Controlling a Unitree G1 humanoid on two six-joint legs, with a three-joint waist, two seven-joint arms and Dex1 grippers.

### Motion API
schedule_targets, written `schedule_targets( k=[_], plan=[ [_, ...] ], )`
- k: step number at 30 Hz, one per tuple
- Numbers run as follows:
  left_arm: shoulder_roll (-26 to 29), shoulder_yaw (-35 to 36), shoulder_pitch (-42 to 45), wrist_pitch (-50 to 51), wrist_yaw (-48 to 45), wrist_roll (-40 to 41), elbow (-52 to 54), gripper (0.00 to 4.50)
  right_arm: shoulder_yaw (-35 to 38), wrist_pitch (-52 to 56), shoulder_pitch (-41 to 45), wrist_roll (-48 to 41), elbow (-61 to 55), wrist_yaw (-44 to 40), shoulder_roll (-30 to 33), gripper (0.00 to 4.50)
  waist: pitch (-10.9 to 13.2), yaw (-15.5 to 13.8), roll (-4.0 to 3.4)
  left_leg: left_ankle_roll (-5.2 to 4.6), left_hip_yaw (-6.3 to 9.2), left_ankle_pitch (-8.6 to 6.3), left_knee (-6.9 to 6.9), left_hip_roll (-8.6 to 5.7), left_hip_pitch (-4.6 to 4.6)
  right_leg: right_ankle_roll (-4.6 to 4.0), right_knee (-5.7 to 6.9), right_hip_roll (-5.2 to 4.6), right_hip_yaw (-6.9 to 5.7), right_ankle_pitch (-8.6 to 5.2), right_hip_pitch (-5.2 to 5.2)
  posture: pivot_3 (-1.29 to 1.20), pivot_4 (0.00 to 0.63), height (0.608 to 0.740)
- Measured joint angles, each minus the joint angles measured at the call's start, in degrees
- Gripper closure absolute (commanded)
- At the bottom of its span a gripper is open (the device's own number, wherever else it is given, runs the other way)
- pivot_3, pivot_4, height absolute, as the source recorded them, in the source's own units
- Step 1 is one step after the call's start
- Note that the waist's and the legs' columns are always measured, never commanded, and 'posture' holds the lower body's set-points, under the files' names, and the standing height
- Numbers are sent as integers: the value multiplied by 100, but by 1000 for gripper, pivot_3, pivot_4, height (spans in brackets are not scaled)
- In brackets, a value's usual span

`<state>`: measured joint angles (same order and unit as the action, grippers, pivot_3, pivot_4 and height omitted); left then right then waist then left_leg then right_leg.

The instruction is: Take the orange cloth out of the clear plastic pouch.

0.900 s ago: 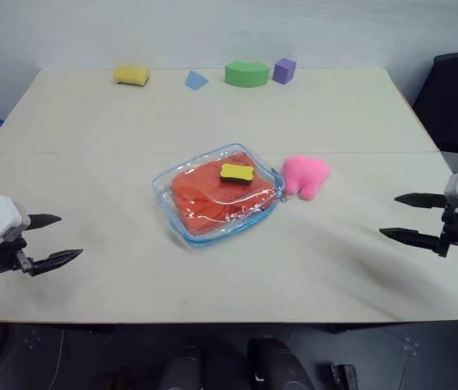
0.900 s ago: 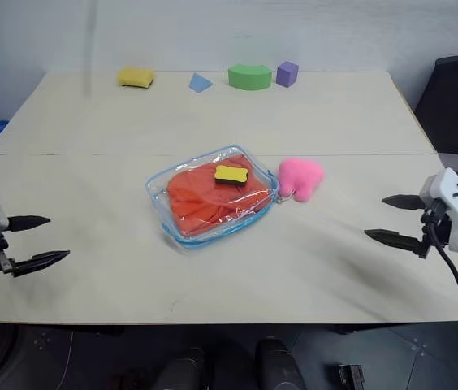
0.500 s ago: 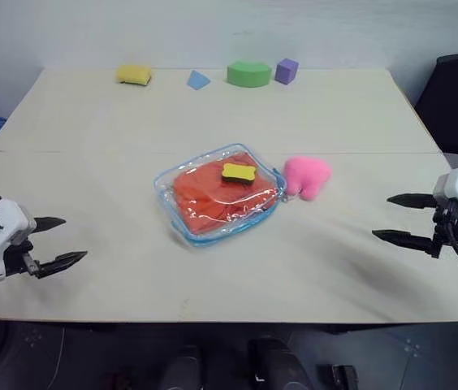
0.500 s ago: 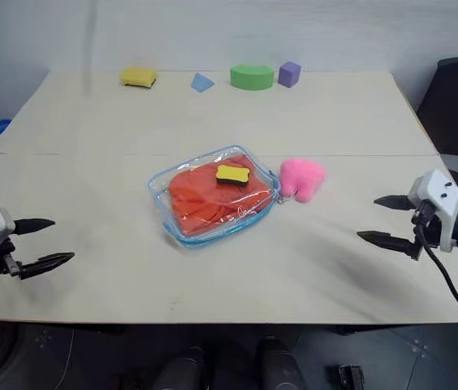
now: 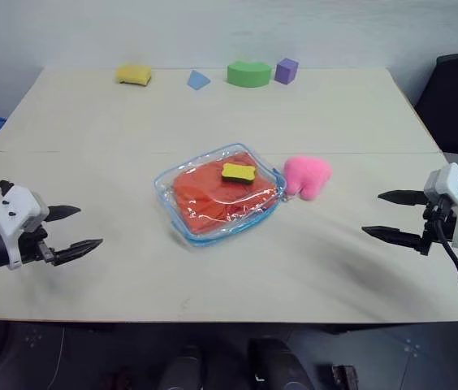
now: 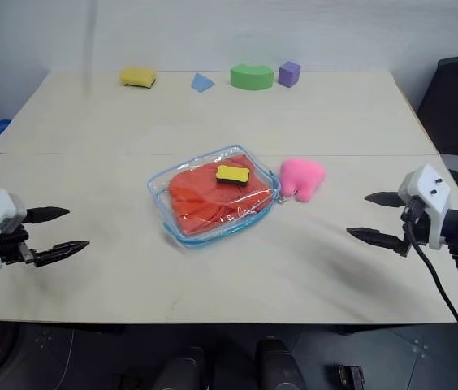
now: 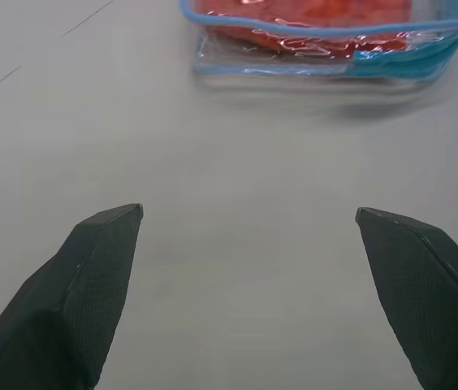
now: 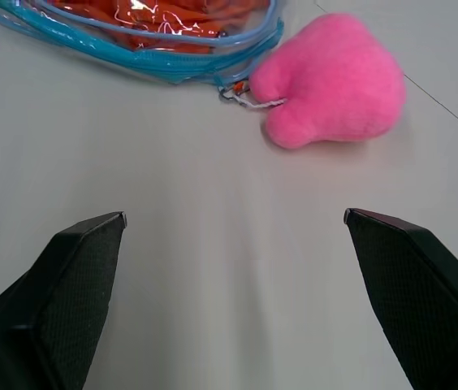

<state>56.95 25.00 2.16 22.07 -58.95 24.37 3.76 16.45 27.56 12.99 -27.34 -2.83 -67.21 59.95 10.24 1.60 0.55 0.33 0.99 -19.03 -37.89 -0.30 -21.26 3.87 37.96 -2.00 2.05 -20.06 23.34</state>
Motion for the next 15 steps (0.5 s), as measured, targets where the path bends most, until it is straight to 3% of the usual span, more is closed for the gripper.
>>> schedule_targets(
  k=[4, 9, 12, 15],
  plan=[
    [-50, -394, 537, 133, -89, 127, 51, 24, -12, 173, 42, -175, -180, 49, -74, 0, 0, -3, 0, 0, 0, 0, -8, 0, -2, 2, 4, 0, 0, 1, -1, 0, 150, 740],
    [-382, -1343, 2128, 316, -292, 219, -52, 24, -51, 348, 149, -354, -744, 348, -319, 0, 0, -42, 1, 3, 2, 2, -22, -2, -9, 6, 10, 6, -2, 4, 0, 0, 150, 740],
    [-751, -2022, 3167, 188, -497, -8, -534, 24, -156, 357, 197, -325, -1121, 646, -493, 0, 0, -42, 2, 5, -1, 3, -30, -3, -12, 8, 16, 14, 2, 5, 2, 0, 150, 740],
    [-1506, -2902, 4647, -500, -822, -685, -1978, 24, -317, 488, 153, -304, -1696, 1066, -683, 0, 1, -125, 5, 30, -2, 17, -52, -3, -25, 11, 23, 26, 2, 6, 12, 0, 150, 740]
  ],
)
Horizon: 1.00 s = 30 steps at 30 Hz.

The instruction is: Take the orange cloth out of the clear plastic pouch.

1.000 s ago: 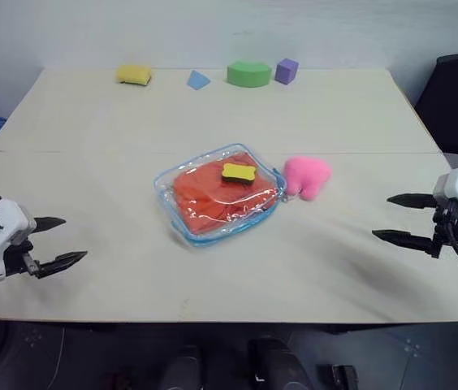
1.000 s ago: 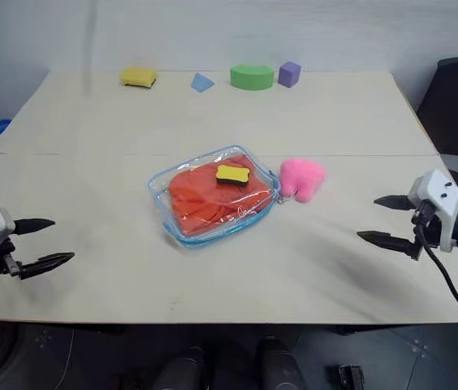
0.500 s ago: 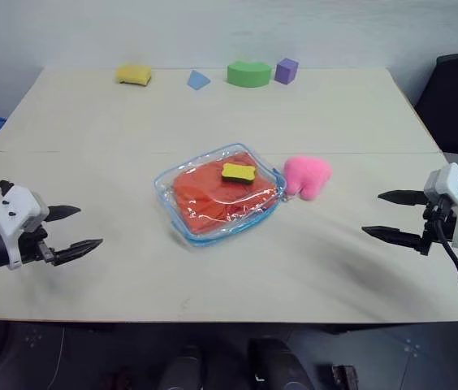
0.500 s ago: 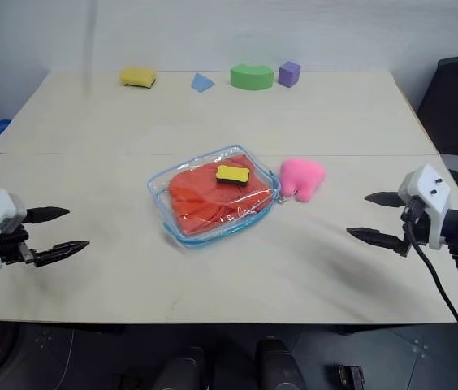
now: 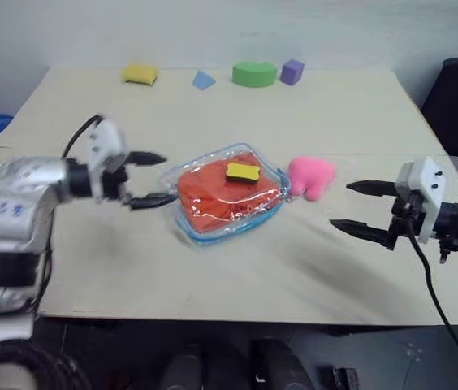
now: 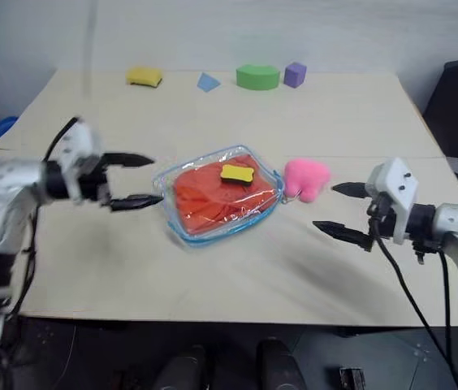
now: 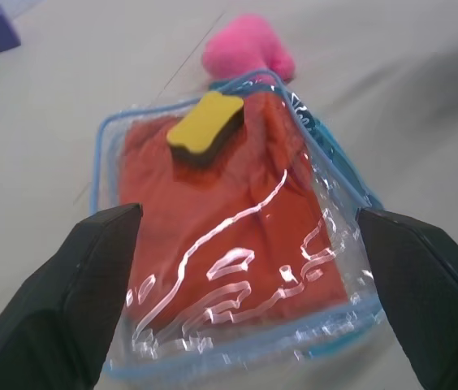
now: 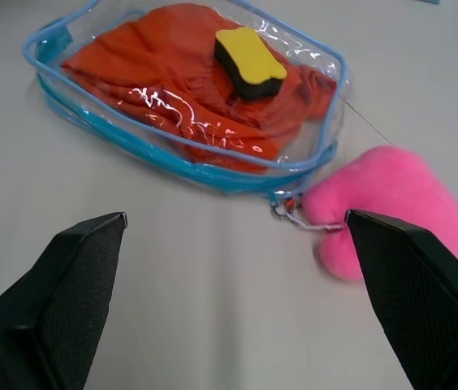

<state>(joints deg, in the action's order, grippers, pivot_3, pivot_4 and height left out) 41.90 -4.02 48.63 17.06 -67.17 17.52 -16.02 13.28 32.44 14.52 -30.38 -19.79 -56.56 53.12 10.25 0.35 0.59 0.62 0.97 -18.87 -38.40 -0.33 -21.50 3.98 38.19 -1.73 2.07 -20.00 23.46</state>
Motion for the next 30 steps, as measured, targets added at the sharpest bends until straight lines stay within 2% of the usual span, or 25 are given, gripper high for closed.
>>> schedule_targets(
  k=[3, 5, 8, 12, 17, 20, 27, 29, 30],
  plan=[
    [-631, -524, 983, -850, -167, -581, -1556, 24, -35, 180, -120, -47, -573, 303, -29, 0, 0, -25, 0, -4, -4, -3, -19, 2, -11, 0, 15, 4, 6, 0, 8, 0, 150, 740],
    [-1180, -715, 1738, -1557, 10, -1043, -3022, 24, 70, 354, -346, -65, -970, 593, -92, 0, 6, -50, 11, -9, -2, -5, -40, 2, -28, 1, 12, 4, 1, 0, 17, 0, 150, 740],
    [-1780, -868, 2408, -2370, 395, -1570, -4474, 24, 218, 593, -675, -200, -1503, 919, -175, 0, 7, -53, 12, -18, 0, -11, -70, 0, -80, 15, 41, 1, 2, 8, 52, 0, 150, 740],
    [-2213, -910, 2654, -2843, 757, -2008, -5414, 24, 657, 831, -976, -354, -1887, 1253, -201, 0, 9, -44, 16, -20, -4, -12, -75, -1, -79, 19, 44, 0, 8, 10, 53, 0, 150, 740],
    [-2580, -909, 2748, -2965, 1142, -2397, -5853, 24, 964, 1007, -1287, -496, -2177, 1482, -205, 0, 12, -62, 22, -19, -1, -11, -76, -1, -79, 19, 47, 0, 7, 10, 53, 0, 150, 740],
    [-2681, -881, 2749, -2948, 1365, -2528, -5950, 568, 993, 1022, -1359, -527, -2274, 1531, -204, 0, 13, -53, 24, -18, -1, -11, -76, -1, -78, 19, 54, 2, 7, 10, 54, 0, 150, 740],
    [-2740, -683, 2749, -2917, 1382, -2597, -6024, 2745, 995, 1015, -1382, -534, -2294, 1556, -199, 0, 13, -63, 24, -17, -2, -10, -77, -1, -78, 19, 57, 1, 6, 10, 53, 0, 150, 740],
    [-2740, -605, 2747, -2916, 1267, -2595, -6024, 3124, 995, 1007, -1379, -534, -2287, 1512, -182, 0, 13, -66, 24, -17, -2, -10, -78, -2, -78, 19, 57, 1, 6, 10, 53, 0, 150, 740],
    [-2738, -575, 2745, -2913, 1173, -2586, -6021, 3177, 988, 1000, -1374, -534, -2280, 1470, -158, 0, 13, -68, 24, -17, -2, -10, -78, -2, -78, 19, 57, 1, 6, 10, 53, 0, 150, 740]
  ],
)
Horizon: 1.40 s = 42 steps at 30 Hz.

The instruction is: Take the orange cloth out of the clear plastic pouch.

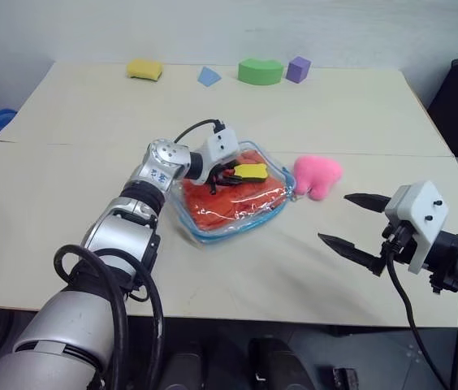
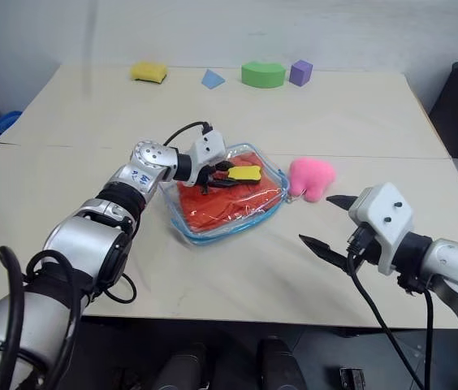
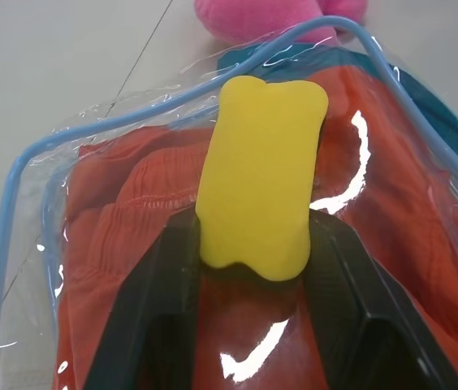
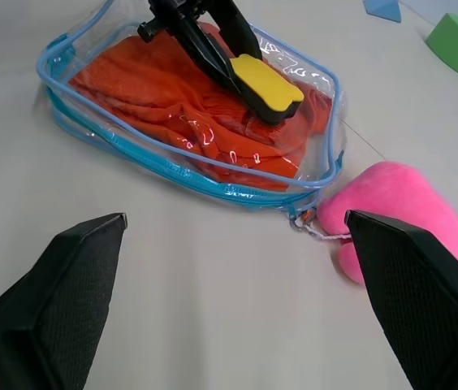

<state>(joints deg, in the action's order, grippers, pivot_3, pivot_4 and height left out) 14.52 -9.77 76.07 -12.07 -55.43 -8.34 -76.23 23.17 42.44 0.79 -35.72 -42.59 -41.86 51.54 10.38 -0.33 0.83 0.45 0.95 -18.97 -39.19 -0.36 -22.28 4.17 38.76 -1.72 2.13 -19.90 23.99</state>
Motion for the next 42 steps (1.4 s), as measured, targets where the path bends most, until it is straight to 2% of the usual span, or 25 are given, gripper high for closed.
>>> schedule_targets(
  k=[3, 7, 11, 14, 17, 19, 22, 27, 33, 37, 40, 42],
  plan=[
    [42, 174, -57, 36, -416, 112, 84, 3187, -19, -22, 24, -51, 43, -242, 136, 0, 0, 5, 0, 0, -1, 0, 0, 0, 0, 0, 1, 2, 0, 0, 0, 0, 150, 740],
    [399, 511, -362, 54, -908, 447, 641, 3187, -44, -27, 243, -398, 181, -686, 273, 0, 0, 55, 0, 2, -1, 1, 0, 2, 6, 0, 8, 4, 4, 0, 1, 0, 150, 740],
    [1303, 929, -1434, 435, -1005, 831, 2320, 3187, -298, 5, 879, -784, 394, -1017, 400, 0, 0, 120, 0, 6, 5, 3, 3, 9, 18, -1, 15, 12, 16, 0, 1, 0, 150, 740],
    [2275, 1644, -3023, 1361, -422, 1013, 4118, 3187, -617, 14, 1304, -1014, 623, -1284, 412, 0, 0, 231, 1, 10, 18, 1, 12, 12, 17, -1, 21, 20, 42, 0, 17, 0, 150, 740],
    [2735, 2474, -4269, 2279, 269, 1122, 5270, 3187, -937, -4, 1649, -1044, 881, -1528, 414, 0, -2, 189, 6, 10, 18, 0, 4, 9, 4, -1, 23, 12, 43, 0, 31, 0, 150, 740],
    [3000, 3345, -5223, 2885, 792, 1226, 5985, 3187, -1226, -115, 1926, -1012, 1117, -1749, 382, 0, -7, 177, 15, 7, 18, -2, 3, 6, 1, -1, 15, 5, 43, 0, 30, 0, 150, 740],
    [3137, 4421, -6454, 3488, 1286, 1308, 6723, 3187, -1624, -253, 2394, -913, 1584, -2009, 235, 0, -11, 150, 25, -19, 16, -17, 3, 1, 4, -1, -5, -5, 42, 0, 26, 0, 150, 740],
    [2869, 5070, -7349, 3912, 1900, 1450, 7214, 3187, -2143, -488, 2999, -671, 2133, -2307, -98, 0, -13, -10, 29, -22, 19, -18, 3, 0, 5, -1, -11, -13, 28, 0, 21, 0, 150, 740],
    [2592, 5131, -7351, 3976, 2440, 1679, 7149, 1301, -2458, -643, 3238, -381, 2521, -2504, -290, 0, -15, -34, 33, -22, 18, -19, 4, 0, 4, -1, -13, -12, 28, 0, 22, 0, 150, 740],
    [2611, 5137, -7327, 4060, 2592, 1830, 7176, 79, -2484, -668, 3251, -312, 2623, -2564, -297, 0, -16, 31, 34, -21, 18, -19, 8, 0, 4, -1, -13, -12, 28, 0, 23, 0, 150, 740],
    [2693, 5204, -7563, 4482, 2457, 2135, 7491, 15, -2451, -672, 3224, -260, 2626, -2542, -295, 0, -16, 76, 35, -18, 16, -21, 12, 1, 4, -1, -11, -10, 29, 0, 28, 0, 150, 740],
    [2873, 5513, -7650, 5008, 2282, 2530, 7839, 15, -2339, -684, 3092, -252, 2617, -2502, -285, 0, -17, 92, 40, -16, 18, -21, 13, 5, 2, -3, -10, -8, 26, -1, 30, 0, 150, 740]
  ],
)
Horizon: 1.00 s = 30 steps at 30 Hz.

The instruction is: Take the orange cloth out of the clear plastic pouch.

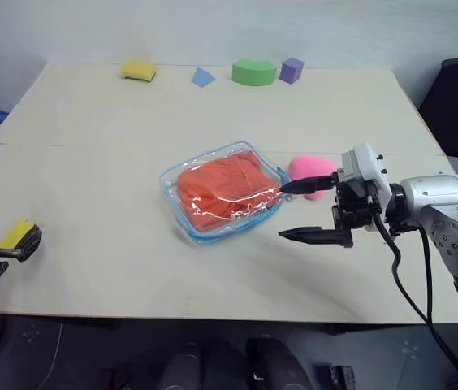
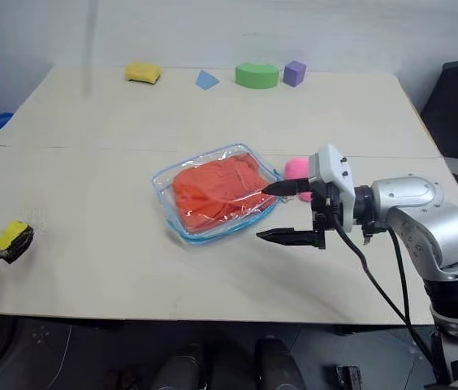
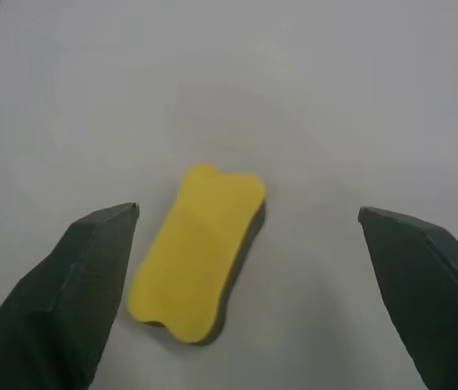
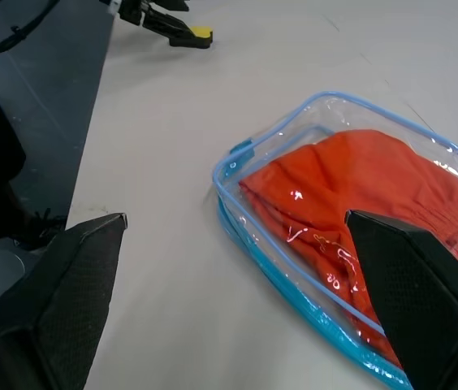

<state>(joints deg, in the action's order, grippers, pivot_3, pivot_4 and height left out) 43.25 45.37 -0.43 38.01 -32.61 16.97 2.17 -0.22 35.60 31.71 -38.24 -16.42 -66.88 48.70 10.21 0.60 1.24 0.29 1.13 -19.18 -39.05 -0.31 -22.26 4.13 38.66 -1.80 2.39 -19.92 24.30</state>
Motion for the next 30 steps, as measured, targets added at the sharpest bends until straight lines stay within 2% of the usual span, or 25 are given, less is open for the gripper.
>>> schedule_targets(
  k=[3, 5, 9, 13, 15, 21, 26, 29, 30],
  plan=[
    [401, 303, 374, 578, -115, 558, 441, 15, 131, 0, -198, 6, -41, 50, 38, 0, 0, -37, -1, 1, -1, 1, -2, -1, 2, 0, 1, -3, 1, 0, -2, 0, 150, 740],
    [652, -25, 966, 1004, -289, 1071, 866, 15, 217, 0, -356, 5, -163, 96, 58, 0, 0, -111, -1, 3, 4, 3, -6, -3, 3, 0, -2, -19, -24, 0, -18, 0, 150, 740],
    [1058, -1511, 1690, 1278, -829, 1676, 1896, 15, 329, -20, -563, 12, -407, 186, 107, 0, 0, -98, -10, 15, -5, 11, -3, -9, 10, 1, -27, -35, -33, 0, -39, 0, 150, 740],
    [1246, -3826, 2272, 971, -1366, 1333, 2513, 15, 542, -7, -1079, 59, -678, 406, 193, 0, 4, -38, -18, 17, -10, 11, 5, -9, 7, 2, -23, -30, -32, 1, -40, 0, 150, 740],
    [1157, -4654, 2514, 811, -1412, 963, 2500, 15, 671, 44, -1279, 48, -871, 535, 205, 0, 5, 25, -18, 16, -13, 10, 4, -4, 7, 3, -16, -16, -26, 1, -39, 0, 150, 740],
    [530, -6111, 2728, 421, -1337, 68, 2163, 15, 896, 215, -1732, -88, -1408, 978, 205, 0, 5, 85, -17, 6, -10, 6, -6, 3, 14, 2, -10, -2, -22, 1, -40, 0, 150, 740],
    [252, -6568, 3082, 71, -1288, -605, 1679, 15, 1019, 328, -1945, -208, -1704, 1261, 206, 0, 5, 55, -17, 5, -9, 7, -9, 1, 16, 2, -11, -4, -22, 1, -43, 0, 150, 740],
    [-185, -6628, 3247, 32, -1144, -830, 1388, 15, 1070, 376, -2001, -287, -1773, 1412, 206, 0, 5, 5, -17, 7, -9, 8, -13, 1, 15, 2, -7, -4, -22, 1, -44, 0, 150, 740],
    [-328, -6628, 3287, 24, -1101, -866, 1307, 397, 1097, 380, -2019, -306, -1790, 1451, 206, 0, 5, -21, -17, 7, -10, 8, -13, 1, 16, 2, -7, -4, -22, 1, -43, 0, 150, 740]
  ],
)
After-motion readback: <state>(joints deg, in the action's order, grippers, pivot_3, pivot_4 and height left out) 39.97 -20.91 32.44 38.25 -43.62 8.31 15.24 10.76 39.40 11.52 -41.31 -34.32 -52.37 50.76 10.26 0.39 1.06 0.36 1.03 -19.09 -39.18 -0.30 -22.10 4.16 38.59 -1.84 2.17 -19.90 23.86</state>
